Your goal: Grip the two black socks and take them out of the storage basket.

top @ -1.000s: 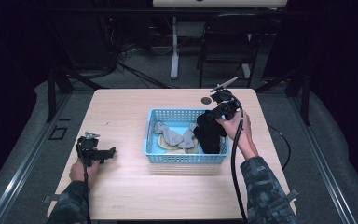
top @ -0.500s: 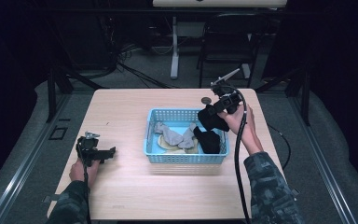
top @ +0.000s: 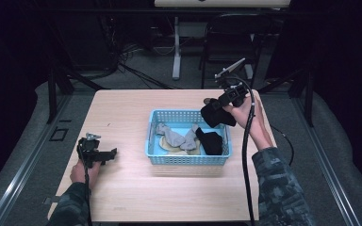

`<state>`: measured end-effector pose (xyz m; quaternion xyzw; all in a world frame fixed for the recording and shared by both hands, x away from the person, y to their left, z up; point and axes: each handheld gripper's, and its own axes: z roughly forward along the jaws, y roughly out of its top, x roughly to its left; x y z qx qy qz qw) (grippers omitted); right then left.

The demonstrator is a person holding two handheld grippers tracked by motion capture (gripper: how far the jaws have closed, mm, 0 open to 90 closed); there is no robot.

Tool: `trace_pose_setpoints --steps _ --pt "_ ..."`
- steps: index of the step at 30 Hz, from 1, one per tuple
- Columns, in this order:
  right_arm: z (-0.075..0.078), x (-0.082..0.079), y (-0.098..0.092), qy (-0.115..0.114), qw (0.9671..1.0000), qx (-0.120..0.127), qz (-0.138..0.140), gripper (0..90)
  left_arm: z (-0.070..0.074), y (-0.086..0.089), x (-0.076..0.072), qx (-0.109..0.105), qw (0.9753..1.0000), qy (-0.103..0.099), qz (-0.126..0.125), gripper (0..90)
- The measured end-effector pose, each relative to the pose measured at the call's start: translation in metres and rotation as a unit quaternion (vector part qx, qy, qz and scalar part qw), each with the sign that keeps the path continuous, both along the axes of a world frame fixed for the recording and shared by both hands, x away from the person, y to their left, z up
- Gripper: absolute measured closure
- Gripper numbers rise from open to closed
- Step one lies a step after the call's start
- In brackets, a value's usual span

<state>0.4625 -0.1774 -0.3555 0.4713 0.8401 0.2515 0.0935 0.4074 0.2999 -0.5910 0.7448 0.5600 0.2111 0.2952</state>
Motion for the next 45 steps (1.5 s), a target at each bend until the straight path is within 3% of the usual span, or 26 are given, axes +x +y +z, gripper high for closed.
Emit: trace_pose_setpoints --steps 12,26,38,45 --pt "0.022 -0.005 -0.010 -0.015 0.9999 -0.003 -0.004 84.2 0.000 0.000 0.000 0.000 1.0000 0.000 0.000 0.3" --pt "0.044 -0.018 -0.045 -0.042 0.9987 -0.003 -0.030 84.1 0.000 0.000 0.000 0.000 1.0000 0.000 0.000 0.3" --pt "0.047 -0.030 -0.091 -0.054 0.9952 0.002 -0.082 84.2 0.000 0.000 0.000 0.000 1.0000 0.000 0.000 0.3" --pt "0.036 -0.033 -0.119 -0.047 0.9926 0.000 -0.112 84.2 0.000 0.000 0.000 0.000 1.0000 0.000 0.000 0.3"
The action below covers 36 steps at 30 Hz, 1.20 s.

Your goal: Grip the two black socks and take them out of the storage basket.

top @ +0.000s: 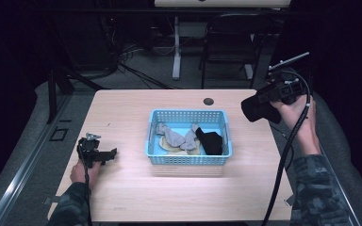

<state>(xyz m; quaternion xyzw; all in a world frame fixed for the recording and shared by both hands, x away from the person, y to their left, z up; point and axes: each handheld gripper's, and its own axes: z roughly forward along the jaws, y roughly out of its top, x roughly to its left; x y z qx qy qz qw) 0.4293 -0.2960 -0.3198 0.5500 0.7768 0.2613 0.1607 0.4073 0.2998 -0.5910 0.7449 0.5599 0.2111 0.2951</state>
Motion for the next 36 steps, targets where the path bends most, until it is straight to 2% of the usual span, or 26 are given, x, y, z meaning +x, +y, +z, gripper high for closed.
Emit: trace_pose_setpoints --steps 1,5,14,18,24,28,29,33,36 --pt "-0.006 0.000 -0.007 0.005 1.0000 0.002 -0.008 84.2 0.000 0.000 0.000 0.000 1.0000 0.000 0.000 0.3" --pt "-0.016 -0.001 -0.014 0.012 0.9998 0.005 -0.016 84.2 0.000 0.000 0.000 0.000 1.0000 0.000 0.000 0.3" --pt "-0.067 -0.002 -0.030 0.049 0.9982 0.007 -0.035 84.0 0.000 0.000 0.000 0.000 1.0000 0.000 0.000 0.3" --pt "-0.089 -0.001 -0.031 0.065 0.9970 0.004 -0.040 84.0 0.000 0.000 0.000 0.000 1.0000 0.000 0.000 0.3" --pt "-0.117 -0.001 -0.031 0.081 0.9957 0.012 -0.043 83.8 0.000 0.000 0.000 0.000 1.0000 0.000 0.000 0.3" --pt "-0.129 -0.001 -0.029 0.091 0.9949 0.012 -0.041 83.6 0.000 0.000 0.000 0.000 1.0000 0.000 0.000 0.3" --pt "-0.138 -0.001 -0.026 0.096 0.9944 0.012 -0.042 83.4 0.000 0.000 0.000 0.000 1.0000 0.000 0.000 0.3" --pt "-0.156 -0.001 -0.022 0.109 0.9931 0.011 -0.040 82.9 0.000 0.000 0.000 0.000 1.0000 0.000 0.000 0.3" --pt "-0.163 -0.001 -0.021 0.117 0.9923 0.013 -0.040 82.5 0.000 0.000 0.000 0.000 1.0000 0.000 0.000 0.3"
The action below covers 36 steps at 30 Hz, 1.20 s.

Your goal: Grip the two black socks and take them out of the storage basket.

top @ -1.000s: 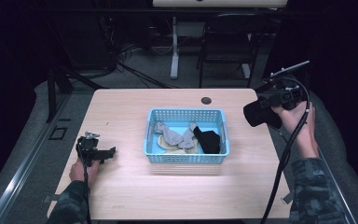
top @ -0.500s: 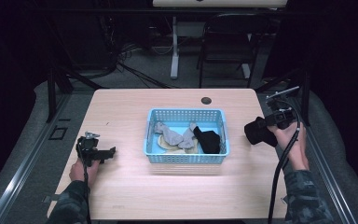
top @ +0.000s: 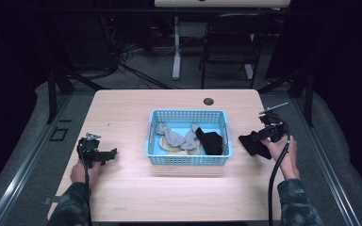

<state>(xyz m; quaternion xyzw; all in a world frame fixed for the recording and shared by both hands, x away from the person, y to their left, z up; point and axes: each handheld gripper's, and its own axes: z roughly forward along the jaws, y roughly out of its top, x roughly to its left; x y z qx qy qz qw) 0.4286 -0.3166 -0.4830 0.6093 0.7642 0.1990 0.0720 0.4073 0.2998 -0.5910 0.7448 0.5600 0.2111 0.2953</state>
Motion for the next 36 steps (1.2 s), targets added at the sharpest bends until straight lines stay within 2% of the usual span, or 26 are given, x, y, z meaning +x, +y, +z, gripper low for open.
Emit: trace_pose_setpoints --steps 2,7,10,11,13,16,22,24,25,28,36 --pt "-0.012 0.000 0.003 0.006 1.0000 0.002 -0.004 81.3 0.000 0.000 0.000 0.000 1.0000 0.000 0.000 0.3" --pt "-0.023 -0.002 0.004 0.015 0.9999 0.004 -0.005 77.5 0.000 0.000 0.000 0.000 1.0000 0.000 0.000 0.3" --pt "-0.026 -0.004 0.004 0.019 0.9998 0.011 -0.004 65.9 0.000 0.000 0.000 0.000 1.0000 0.000 0.000 0.3" --pt "-0.025 -0.005 0.004 0.014 0.9998 0.012 -0.009 61.5 0.000 0.000 0.000 0.000 1.0000 0.000 0.000 0.3" --pt "-0.020 -0.007 0.002 0.007 0.9998 0.020 -0.002 53.1 0.000 0.000 0.000 0.000 1.0000 0.000 0.000 0.3" --pt "-0.009 -0.010 0.001 -0.015 0.9995 0.029 -0.002 43.3 0.000 0.000 0.000 0.000 1.0000 0.000 0.000 0.3" --pt "0.017 -0.014 0.004 -0.050 0.9981 0.037 0.002 23.2 0.000 0.000 0.000 0.000 1.0000 0.000 0.000 0.3" --pt "0.021 -0.014 0.004 -0.052 0.9981 0.032 0.008 20.2 0.000 0.000 0.000 0.000 1.0000 0.000 0.000 0.3" --pt "0.029 -0.014 0.008 -0.061 0.9975 0.034 0.012 15.6 0.000 0.000 0.000 0.000 1.0000 0.000 0.000 0.3" --pt "0.040 -0.013 0.014 -0.075 0.9964 0.035 0.019 13.7 0.000 0.000 0.000 0.000 1.0000 0.000 0.000 0.3" --pt "0.063 -0.005 0.033 -0.092 0.9943 0.032 0.044 6.8 0.000 0.000 0.000 0.000 1.0000 0.000 0.000 0.3"
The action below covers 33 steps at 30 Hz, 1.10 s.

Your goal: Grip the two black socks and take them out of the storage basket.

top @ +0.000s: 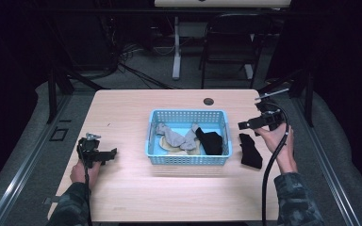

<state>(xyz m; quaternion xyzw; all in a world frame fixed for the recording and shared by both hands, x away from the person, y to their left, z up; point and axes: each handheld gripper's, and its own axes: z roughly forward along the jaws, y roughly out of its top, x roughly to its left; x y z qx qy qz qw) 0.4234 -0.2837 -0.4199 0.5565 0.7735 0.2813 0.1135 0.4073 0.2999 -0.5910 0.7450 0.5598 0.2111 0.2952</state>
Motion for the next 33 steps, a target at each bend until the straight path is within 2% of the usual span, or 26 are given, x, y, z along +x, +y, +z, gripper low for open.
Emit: trace_pose_setpoints --steps 13,26,29,31,33 --pt "0.018 0.013 0.039 0.000 0.9989 -0.015 0.045 6.2 0.000 0.000 0.000 0.000 1.0000 0.000 0.000 0.3" --pt "0.016 0.025 0.079 0.004 0.9962 -0.025 0.084 10.7 0.000 0.000 0.000 0.000 1.0000 0.000 0.000 0.3" --pt "0.014 0.029 0.088 0.014 0.9950 -0.033 0.094 13.3 0.000 0.000 0.000 0.000 1.0000 0.000 0.000 0.3" --pt "0.010 0.031 0.095 0.020 0.9948 -0.028 0.096 15.0 0.000 0.000 0.000 0.000 1.0000 0.000 0.000 0.3" --pt "0.006 0.035 0.099 0.031 0.9936 -0.037 0.102 17.2 0.000 0.000 0.000 0.000 1.0000 0.000 0.000 0.3"
